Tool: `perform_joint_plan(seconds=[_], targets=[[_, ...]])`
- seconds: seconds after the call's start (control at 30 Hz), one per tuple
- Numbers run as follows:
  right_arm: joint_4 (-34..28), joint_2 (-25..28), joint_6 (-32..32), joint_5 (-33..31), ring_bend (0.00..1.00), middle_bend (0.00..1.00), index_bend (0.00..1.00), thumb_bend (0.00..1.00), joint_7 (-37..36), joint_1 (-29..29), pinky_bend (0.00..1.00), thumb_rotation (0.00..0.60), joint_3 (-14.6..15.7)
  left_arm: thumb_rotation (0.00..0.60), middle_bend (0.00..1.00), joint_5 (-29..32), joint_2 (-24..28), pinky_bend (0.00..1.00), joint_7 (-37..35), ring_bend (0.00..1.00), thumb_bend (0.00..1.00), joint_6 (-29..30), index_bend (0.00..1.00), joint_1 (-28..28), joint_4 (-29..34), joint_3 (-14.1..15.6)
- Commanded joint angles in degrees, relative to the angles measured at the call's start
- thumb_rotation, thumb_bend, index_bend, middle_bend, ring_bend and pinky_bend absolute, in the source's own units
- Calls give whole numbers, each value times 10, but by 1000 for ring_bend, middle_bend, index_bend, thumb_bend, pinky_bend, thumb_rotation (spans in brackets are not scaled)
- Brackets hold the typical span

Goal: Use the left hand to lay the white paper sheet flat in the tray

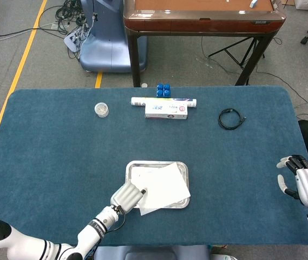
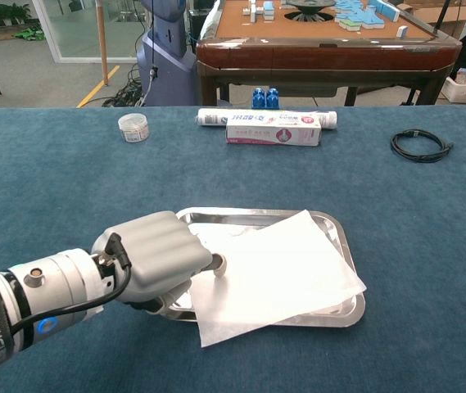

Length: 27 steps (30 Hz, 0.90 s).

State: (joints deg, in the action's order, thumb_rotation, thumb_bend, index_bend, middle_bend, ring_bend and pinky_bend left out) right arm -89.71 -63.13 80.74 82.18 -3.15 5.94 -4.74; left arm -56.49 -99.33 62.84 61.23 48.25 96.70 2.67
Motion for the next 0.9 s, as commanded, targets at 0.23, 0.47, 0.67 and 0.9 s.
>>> perform_joint_plan(seconds=[0.23,0.47,0.67,0.9], targets=[[0,0,0,0,193,334,414,451,0,0,289,600,0,600,1000,-1,-4,1000,1,1000,694,4,236,2,-7,-3],[0,0,1,0,193,334,414,452,0,0,289,600,0,600,1000,-4,-9,1000,9,1000,694,10,236,4,-14,-2],[0,0,1,1,193,334,414,451,0,0,289,600,0,600,1000,-6,-15,1000,15,1000,694,16,236,4,-20,-3],[0,1,2,1,193,334,414,452,-1,-1,289,600,0,600,1000,-6,-23,1000,25,1000,694,21,236,3,-28,-2]])
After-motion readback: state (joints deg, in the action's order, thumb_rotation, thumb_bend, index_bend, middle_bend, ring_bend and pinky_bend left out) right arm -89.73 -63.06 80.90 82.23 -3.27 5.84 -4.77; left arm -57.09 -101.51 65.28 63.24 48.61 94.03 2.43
